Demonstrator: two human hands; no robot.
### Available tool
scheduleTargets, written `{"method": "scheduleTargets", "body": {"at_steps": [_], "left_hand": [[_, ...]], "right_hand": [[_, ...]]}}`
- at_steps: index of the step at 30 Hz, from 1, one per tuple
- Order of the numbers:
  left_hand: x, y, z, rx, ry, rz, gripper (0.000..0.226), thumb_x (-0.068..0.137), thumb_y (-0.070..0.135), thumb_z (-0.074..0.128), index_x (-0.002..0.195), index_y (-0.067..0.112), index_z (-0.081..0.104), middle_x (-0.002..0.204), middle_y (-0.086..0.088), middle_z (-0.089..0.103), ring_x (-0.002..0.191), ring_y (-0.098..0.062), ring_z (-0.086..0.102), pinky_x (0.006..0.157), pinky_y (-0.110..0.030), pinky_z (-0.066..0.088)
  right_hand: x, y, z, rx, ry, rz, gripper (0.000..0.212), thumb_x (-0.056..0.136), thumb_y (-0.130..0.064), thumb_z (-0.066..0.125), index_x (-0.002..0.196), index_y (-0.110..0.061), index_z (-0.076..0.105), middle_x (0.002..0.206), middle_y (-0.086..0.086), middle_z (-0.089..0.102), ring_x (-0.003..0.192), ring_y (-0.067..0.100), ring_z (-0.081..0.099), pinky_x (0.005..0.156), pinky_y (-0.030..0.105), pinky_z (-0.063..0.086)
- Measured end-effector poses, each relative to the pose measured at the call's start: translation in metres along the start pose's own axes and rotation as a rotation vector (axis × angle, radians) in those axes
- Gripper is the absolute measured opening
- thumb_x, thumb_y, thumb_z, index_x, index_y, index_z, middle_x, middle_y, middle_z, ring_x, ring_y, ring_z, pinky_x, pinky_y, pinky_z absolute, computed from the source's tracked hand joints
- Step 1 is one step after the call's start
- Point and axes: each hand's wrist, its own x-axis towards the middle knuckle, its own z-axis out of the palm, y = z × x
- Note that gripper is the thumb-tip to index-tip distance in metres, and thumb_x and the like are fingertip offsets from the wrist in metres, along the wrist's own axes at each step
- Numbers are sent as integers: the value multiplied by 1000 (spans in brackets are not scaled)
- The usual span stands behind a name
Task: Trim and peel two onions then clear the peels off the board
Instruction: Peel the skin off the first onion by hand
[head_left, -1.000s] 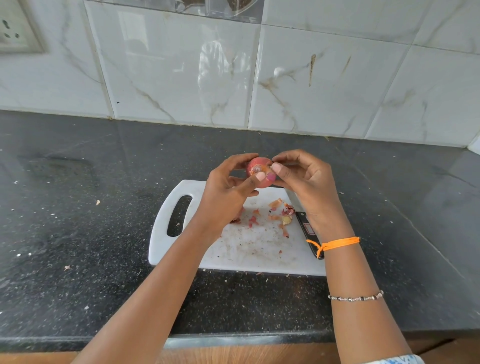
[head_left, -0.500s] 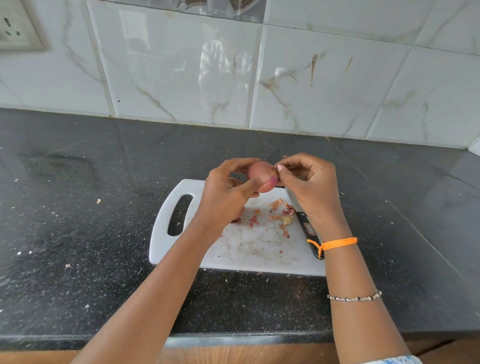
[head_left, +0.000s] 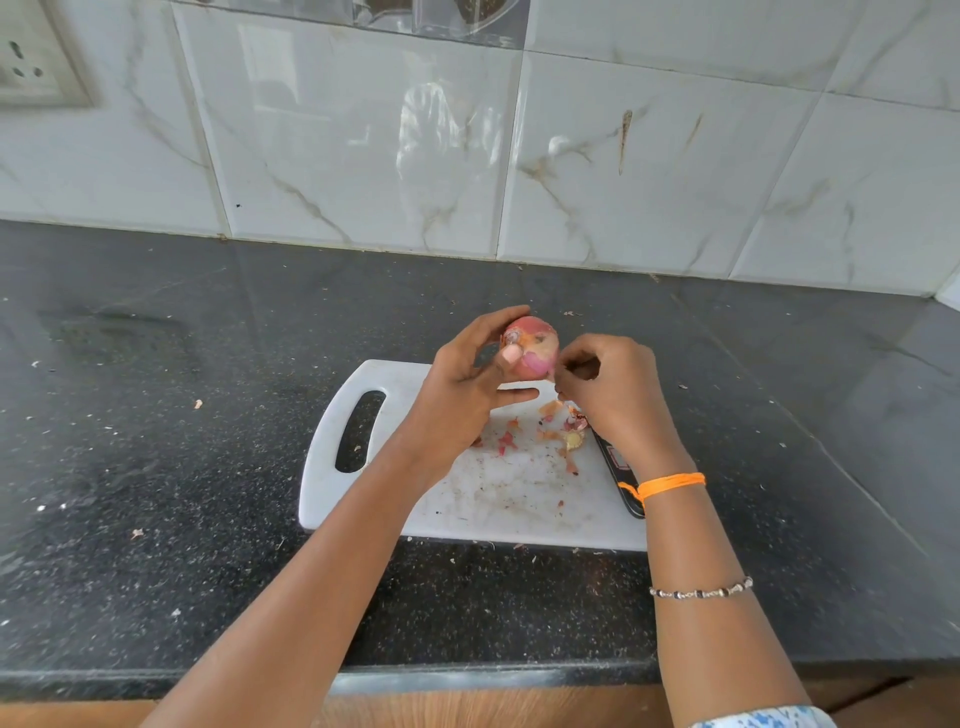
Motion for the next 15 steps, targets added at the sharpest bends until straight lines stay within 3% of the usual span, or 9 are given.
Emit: {"method": "scheduleTargets", "body": {"at_steps": [3, 5, 9, 15], "left_hand": [[-1, 0, 0, 32, -1, 16, 34, 98, 5, 43, 130, 17, 49, 125, -9, 56, 100, -13, 65, 82, -29, 56], [0, 0, -1, 77, 19, 24, 35, 98, 6, 44, 130, 18, 49, 124, -7, 57, 92, -5, 64, 78, -23, 55], [1, 0, -1, 143, 66, 22, 31, 96, 11, 49, 127, 16, 52, 116, -2, 60, 80, 4, 62, 66, -15, 50], [0, 2, 0, 196, 81, 22, 30, 95, 11, 52, 124, 16, 56, 103, 7, 63, 67, 8, 57, 60, -12, 46]], "right_hand": [[1, 6, 3, -135, -71, -7, 20, 82, 3, 62, 85, -13, 73, 78, -5, 66, 71, 7, 60, 69, 18, 50], [1, 3, 3, -131, -18, -56, 24, 83, 4, 58, 86, -14, 73, 83, -4, 68, 77, 10, 62, 71, 22, 51], [-3, -15, -3, 171, 175, -187, 17, 86, 1, 59, 89, -10, 71, 85, -4, 69, 82, 4, 63, 73, 10, 47], [-6, -21, -4, 301, 122, -278, 12, 83, -4, 68, 88, -15, 71, 86, -11, 66, 81, 3, 66, 69, 19, 55]]}}
